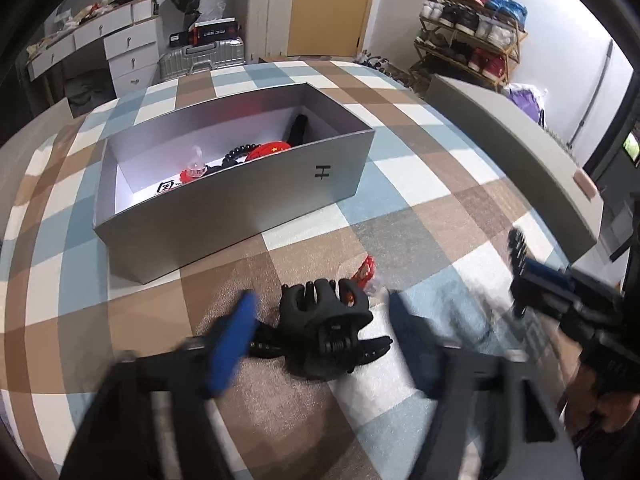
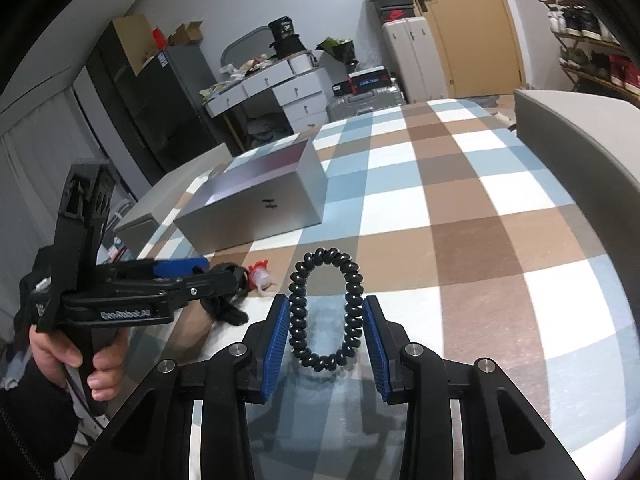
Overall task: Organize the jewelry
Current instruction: 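Grasp the black claw clip with the left gripper while the right holds the bracelet, then carry the claw clip and bracelet over the box and lower them inside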
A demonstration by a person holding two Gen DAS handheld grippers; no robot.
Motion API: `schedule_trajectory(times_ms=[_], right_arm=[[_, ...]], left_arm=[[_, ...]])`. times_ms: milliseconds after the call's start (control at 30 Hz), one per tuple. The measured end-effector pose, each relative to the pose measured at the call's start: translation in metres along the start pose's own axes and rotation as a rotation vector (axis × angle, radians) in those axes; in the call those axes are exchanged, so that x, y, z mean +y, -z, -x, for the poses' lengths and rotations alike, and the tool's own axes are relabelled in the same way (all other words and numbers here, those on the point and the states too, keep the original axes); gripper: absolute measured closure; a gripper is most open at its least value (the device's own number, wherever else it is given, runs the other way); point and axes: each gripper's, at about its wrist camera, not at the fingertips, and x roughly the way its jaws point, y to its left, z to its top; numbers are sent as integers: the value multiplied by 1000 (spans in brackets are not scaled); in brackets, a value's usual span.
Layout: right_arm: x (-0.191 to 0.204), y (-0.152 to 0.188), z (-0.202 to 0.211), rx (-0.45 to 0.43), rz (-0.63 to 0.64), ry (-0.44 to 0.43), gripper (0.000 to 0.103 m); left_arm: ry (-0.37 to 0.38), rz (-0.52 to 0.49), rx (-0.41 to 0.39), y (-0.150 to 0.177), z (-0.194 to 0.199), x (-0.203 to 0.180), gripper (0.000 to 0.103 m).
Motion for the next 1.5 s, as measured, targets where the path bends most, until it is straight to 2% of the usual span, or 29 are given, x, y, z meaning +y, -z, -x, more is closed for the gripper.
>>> schedule_trajectory(times_ms=[33, 233, 367, 533, 667, 900, 1000, 1233, 1500], right_arm=[[-1, -1, 1, -4, 0, -2, 67], [-3, -13, 8, -14, -2, -17, 67], [4, -27, 17, -24, 48, -23, 67], [8, -37, 16, 0, 68, -51, 67], [13, -43, 14, 3, 76, -89, 67], [17, -60, 8, -11, 64, -176, 67], [19, -69, 6, -30, 74, -185, 67], [32, -90, -12, -31, 109, -222, 67], [48, -116, -40, -25, 141, -259, 67]], left_arm=[[9, -10, 4, 1, 0, -1, 63], [2, -44, -10, 0, 7, -7, 64], [14, -59, -32, 0, 17, -10, 64], [19, -53, -73, -2, 33, -8, 64], [30, -24, -98, -6, 46, -2, 64], [19, -33, -151, -12, 63, 1, 64], [52, -31, -163, -21, 67, 7, 64], [35, -13, -196, -38, 68, 18, 64], [20, 51, -219, -64, 62, 43, 64]])
